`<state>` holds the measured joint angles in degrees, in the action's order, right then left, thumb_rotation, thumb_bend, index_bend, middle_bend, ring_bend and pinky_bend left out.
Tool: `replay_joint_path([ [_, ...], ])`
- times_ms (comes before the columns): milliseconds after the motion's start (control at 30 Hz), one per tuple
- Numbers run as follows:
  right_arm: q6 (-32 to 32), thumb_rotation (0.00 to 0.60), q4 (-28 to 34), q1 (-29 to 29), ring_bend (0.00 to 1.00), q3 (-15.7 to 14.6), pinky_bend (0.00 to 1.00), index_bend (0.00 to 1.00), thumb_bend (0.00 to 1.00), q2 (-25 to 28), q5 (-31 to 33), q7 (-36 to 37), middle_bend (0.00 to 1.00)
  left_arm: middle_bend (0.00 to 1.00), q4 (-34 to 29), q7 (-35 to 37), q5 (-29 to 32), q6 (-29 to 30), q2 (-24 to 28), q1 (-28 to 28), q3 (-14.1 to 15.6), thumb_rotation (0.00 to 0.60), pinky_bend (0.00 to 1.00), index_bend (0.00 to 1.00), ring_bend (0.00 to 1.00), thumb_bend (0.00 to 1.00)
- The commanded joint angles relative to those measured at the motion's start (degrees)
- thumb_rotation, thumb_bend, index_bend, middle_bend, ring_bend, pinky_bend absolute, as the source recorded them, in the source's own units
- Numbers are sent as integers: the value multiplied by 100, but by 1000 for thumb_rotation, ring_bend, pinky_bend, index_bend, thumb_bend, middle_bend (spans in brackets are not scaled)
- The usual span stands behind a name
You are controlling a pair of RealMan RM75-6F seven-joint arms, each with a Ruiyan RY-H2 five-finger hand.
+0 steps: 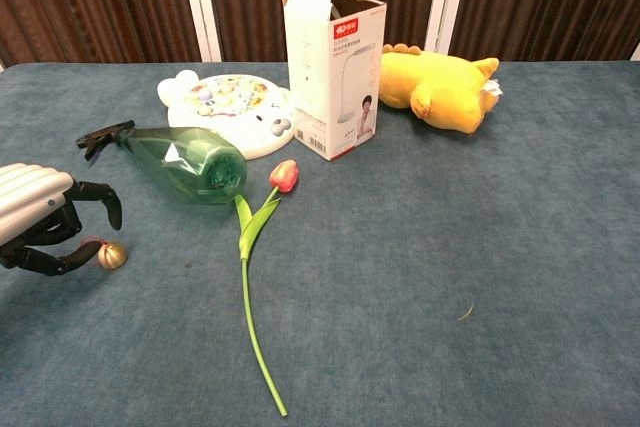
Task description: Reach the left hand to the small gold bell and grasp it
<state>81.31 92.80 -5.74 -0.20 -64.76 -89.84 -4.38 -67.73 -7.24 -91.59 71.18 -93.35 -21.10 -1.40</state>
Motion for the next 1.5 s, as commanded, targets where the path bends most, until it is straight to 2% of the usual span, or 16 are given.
replay_joint_path([
  [33, -14, 600, 0, -7, 0, 6, 0, 0, 236, -13, 16, -15, 0, 1000, 64, -3, 47, -31, -22, -29, 0, 600, 1000, 431, 1000, 431],
  [333, -43, 600, 21, -13, 0, 30, 0, 0, 236, -24, 86, -20, 0, 1000, 333, 92, 33, 59, -132, -56, 57, 600, 1000, 476, 1000, 431],
  [1500, -47, 600, 77, 1, 0, 50, 0, 0, 236, -12, 160, -85, 0, 1000, 457, 158, 111, 101, -249, -121, 164, 600, 1000, 532, 1000, 431],
])
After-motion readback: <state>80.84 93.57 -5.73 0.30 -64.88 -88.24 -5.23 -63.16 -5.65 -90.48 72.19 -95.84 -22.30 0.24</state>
